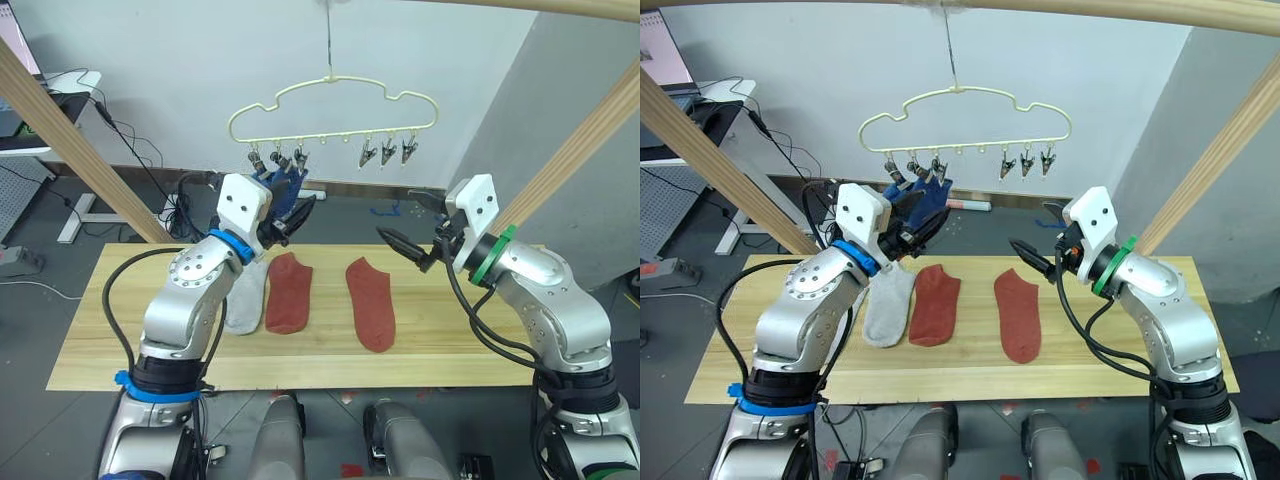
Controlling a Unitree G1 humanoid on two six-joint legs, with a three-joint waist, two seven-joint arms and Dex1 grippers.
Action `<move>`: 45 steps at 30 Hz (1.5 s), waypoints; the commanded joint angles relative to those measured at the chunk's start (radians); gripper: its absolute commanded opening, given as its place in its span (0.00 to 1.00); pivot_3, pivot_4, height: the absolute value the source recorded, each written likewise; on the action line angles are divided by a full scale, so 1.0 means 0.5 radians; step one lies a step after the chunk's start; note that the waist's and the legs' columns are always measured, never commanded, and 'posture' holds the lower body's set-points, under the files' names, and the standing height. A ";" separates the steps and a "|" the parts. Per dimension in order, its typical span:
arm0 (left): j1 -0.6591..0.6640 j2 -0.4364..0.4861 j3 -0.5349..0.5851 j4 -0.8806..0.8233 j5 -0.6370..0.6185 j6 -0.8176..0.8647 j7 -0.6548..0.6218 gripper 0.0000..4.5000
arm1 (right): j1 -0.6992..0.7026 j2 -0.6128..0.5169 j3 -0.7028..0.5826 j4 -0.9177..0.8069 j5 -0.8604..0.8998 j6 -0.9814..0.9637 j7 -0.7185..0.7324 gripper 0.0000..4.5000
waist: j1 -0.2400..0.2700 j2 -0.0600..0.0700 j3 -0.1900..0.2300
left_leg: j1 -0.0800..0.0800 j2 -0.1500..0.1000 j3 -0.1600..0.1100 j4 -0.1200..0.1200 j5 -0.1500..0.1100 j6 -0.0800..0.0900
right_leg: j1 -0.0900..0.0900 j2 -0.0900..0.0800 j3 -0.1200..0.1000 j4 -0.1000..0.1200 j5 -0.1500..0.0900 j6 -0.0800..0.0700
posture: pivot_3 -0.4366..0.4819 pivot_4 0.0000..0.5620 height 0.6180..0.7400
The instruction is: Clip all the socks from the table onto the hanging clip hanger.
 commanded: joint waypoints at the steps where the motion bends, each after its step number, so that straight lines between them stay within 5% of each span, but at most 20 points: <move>1: -0.082 -0.080 0.022 0.116 0.107 -0.164 0.069 0.64 | -0.081 0.025 -0.044 -0.097 0.092 -0.025 0.014 1.00 | 0.000 0.000 0.000 | 0.000 0.000 0.000 0.000 0.000 0.000 | 0.000 0.000 0.000 0.000 0.000 0.000 | 0.49 0.42 1.00; 22: -0.318 -0.353 0.090 0.529 0.222 -0.423 0.175 0.64 | -0.263 0.013 -0.036 -0.173 0.220 0.087 -0.033 1.00 | -0.004 0.000 0.000 | -0.002 -0.001 -0.001 0.003 0.000 0.000 | 0.000 0.000 -0.003 0.002 0.000 0.000 | 0.46 0.43 1.00; 45: -0.480 -0.443 0.149 0.837 0.269 -0.599 0.237 0.64 | -0.293 -0.027 -0.021 -0.212 0.260 0.150 -0.054 1.00 | -0.011 0.000 0.000 | -0.002 -0.001 -0.001 0.004 0.000 0.000 | 0.000 0.000 -0.002 0.002 0.000 0.000 | 0.45 0.45 1.00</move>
